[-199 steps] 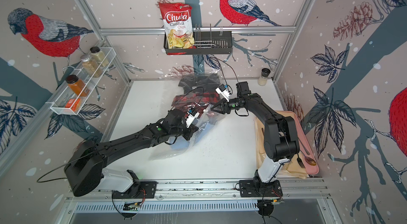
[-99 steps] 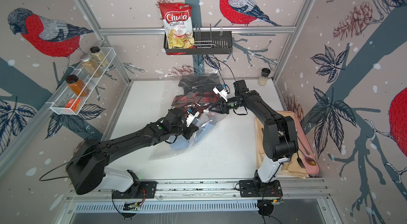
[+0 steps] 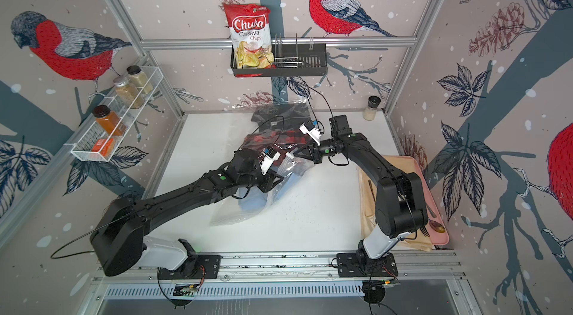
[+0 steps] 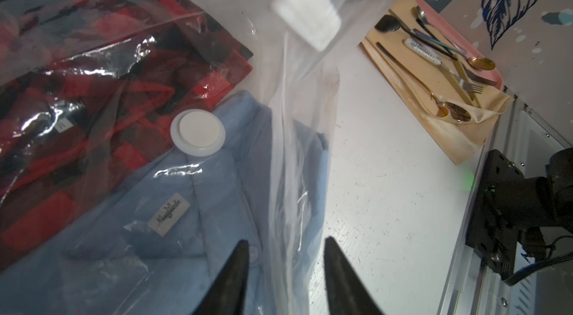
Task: Place the folded shirt into the vacuum bag
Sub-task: Close the vacuum bag at the center of the board.
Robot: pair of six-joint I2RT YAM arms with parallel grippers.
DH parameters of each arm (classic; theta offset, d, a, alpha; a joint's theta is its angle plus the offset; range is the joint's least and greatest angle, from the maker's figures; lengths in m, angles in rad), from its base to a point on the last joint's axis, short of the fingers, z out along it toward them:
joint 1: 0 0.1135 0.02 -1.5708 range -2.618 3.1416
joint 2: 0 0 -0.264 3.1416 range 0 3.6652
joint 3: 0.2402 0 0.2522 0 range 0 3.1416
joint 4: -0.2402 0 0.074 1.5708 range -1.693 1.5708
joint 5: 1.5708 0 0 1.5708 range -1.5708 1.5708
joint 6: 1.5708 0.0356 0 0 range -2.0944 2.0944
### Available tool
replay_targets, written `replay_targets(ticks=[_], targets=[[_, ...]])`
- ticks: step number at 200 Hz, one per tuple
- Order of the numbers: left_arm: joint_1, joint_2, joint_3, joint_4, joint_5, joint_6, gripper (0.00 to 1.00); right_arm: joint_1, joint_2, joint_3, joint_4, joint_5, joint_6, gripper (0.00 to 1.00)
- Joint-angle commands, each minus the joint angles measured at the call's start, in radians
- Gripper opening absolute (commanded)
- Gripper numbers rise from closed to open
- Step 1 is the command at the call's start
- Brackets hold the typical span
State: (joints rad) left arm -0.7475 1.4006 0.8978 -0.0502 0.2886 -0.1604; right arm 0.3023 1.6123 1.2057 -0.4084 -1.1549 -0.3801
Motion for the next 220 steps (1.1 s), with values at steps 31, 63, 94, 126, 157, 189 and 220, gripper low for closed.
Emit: replay_targets(ticks=[31, 63, 94, 126, 157, 189, 220], targets=[[0.005, 0.031, 0.110, 0.063, 0.048, 0.053, 0.72, 0.002, -0.055, -0.052, 0.167, 0.020, 0.121, 0.00], [0.054, 0.115, 0.237, -0.032, 0.162, 0.118, 0.69, 0.003, -0.059, -0.055, 0.149, 0.013, 0.102, 0.00], [0.103, 0.178, 0.281, -0.068, 0.325, 0.152, 0.50, -0.001, -0.059, -0.049, 0.110, -0.009, 0.068, 0.00], [0.106, 0.214, 0.345, -0.115, 0.420, 0.194, 0.32, 0.001, -0.052, -0.040, 0.091, -0.017, 0.053, 0.00], [0.106, 0.229, 0.370, -0.140, 0.435, 0.221, 0.29, 0.003, -0.039, -0.033, 0.074, -0.020, 0.041, 0.00], [0.106, 0.249, 0.381, -0.146, 0.455, 0.228, 0.20, 0.003, -0.035, -0.031, 0.071, -0.020, 0.040, 0.00], [0.106, 0.258, 0.396, -0.150, 0.457, 0.230, 0.10, 0.002, -0.033, -0.033, 0.069, -0.020, 0.038, 0.00]])
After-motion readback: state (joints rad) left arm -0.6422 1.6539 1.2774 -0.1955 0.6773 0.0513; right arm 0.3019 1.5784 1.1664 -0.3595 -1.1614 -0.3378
